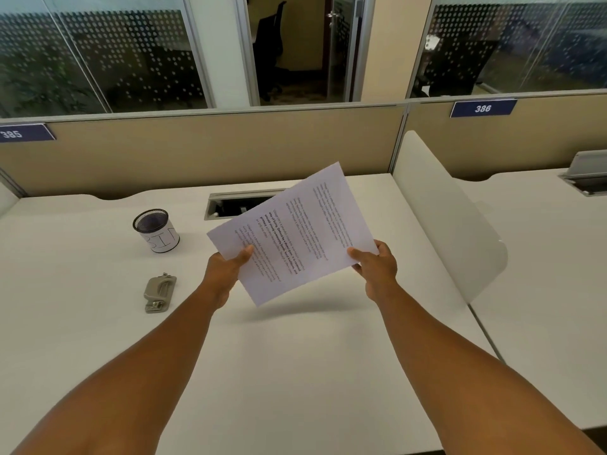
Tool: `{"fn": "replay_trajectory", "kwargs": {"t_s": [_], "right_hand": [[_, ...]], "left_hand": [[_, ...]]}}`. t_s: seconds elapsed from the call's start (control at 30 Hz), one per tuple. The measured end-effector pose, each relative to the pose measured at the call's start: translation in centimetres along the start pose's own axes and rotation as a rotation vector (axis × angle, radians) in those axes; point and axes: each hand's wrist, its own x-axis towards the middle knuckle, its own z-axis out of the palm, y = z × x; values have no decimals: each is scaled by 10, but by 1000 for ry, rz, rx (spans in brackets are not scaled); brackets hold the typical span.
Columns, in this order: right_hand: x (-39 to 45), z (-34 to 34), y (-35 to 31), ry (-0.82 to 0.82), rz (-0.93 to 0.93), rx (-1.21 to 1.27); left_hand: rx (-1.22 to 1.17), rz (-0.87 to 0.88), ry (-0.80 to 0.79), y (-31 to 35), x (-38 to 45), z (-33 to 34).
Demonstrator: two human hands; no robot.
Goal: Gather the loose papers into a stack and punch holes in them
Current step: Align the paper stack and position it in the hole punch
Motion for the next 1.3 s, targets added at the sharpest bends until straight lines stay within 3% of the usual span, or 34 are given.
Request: {"fn": "replay_trajectory", "kwargs": {"t_s": [0.23,0.37,0.6,0.8,1.3], "right_hand": [[1,-15,8,58,-70,-241],[2,-18,15,54,-98,-467],[0,-27,23,58,-74,-652],[-2,-32,30,19,-98,-709],[-8,-28,23,-6,-187,-732]], "left_hand": [[113,20,42,-2,1,-4],[130,20,24,-8,-3,0],[145,16,-70,-28,-10,-3],[191,-53,-55,-42,-13,-8],[252,-17,-30,-35,-13,-6]]}}
